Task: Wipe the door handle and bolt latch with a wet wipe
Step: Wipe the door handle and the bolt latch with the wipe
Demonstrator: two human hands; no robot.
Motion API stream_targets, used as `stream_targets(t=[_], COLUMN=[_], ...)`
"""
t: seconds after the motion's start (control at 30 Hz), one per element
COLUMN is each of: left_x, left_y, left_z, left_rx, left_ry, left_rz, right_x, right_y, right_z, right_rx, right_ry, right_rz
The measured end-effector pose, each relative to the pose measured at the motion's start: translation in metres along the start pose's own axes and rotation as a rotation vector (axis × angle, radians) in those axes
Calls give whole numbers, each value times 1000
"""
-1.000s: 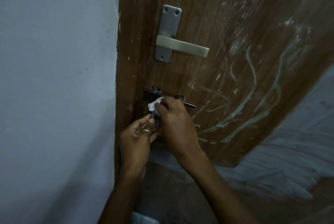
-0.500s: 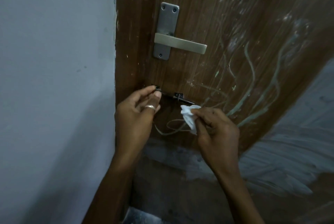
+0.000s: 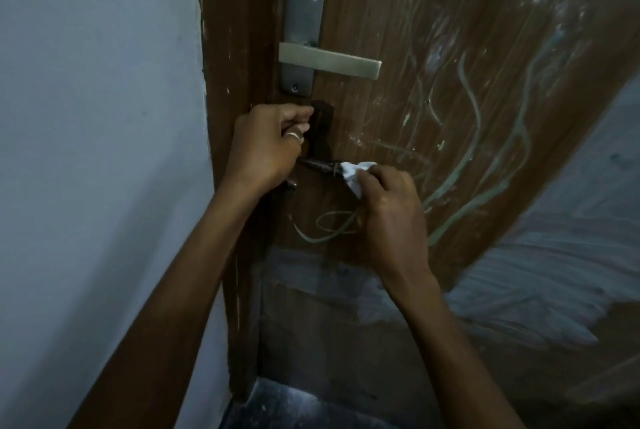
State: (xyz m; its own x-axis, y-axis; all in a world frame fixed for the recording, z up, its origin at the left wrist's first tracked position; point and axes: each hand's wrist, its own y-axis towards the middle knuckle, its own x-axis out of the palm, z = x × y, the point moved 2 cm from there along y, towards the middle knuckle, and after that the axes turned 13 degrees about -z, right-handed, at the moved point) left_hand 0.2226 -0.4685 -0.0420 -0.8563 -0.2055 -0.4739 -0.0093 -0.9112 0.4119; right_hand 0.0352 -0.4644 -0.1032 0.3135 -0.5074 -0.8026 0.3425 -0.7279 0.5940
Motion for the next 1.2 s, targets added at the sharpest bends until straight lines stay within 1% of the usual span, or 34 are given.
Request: stream_targets(t=[0.07,0.17,0.23,0.37,0.47,0.53,0.67,0.73,0.83,0.93,1.0,1.07,1.13,1.2], left_x=[-7,-15,-17,-20,-21,-22,-22,-21,-21,-21,-21,-20,-20,-20], left_y=[3,6,5,0,-1,0,2,2,3,4,4,4,3,2], left_z=[1,0,1,-1,-1,-1,-3,-4,-6,-7,-7,-7,-7,-7], left_rx=[-3,-30,-33,-52,-58,-56,-62,-62,-53,-47,-41,-36,-28,-23], left_ry=[15,42,89,165,176,182,182,173,162,158,159,158,165,174], left_rz=[-96,-210,-244,-292,-303,-309,-315,-317,-316,-313,-303,-291,-284,-283], right_x=[-4,11,33,64,73,75,76,73,60,47,48,57,63,67], right_y=[-15,-32,-28,1,21,28,29,28,22,18,22,25,25,27], right_z=[0,-19,-33,-60,-77,-84,-93,-92,-87,-86,-93,-98,-100,-101], right_rx=[62,42,46,96,117,113,44,40,54,99,63,13,2,25], right_ry=[27,217,327,479,527,499,341,290,295,311,270,206,174,161], right_rz=[54,86,78,135,163,146,-32,-89,-104,-13,-6,-101,-198,-218])
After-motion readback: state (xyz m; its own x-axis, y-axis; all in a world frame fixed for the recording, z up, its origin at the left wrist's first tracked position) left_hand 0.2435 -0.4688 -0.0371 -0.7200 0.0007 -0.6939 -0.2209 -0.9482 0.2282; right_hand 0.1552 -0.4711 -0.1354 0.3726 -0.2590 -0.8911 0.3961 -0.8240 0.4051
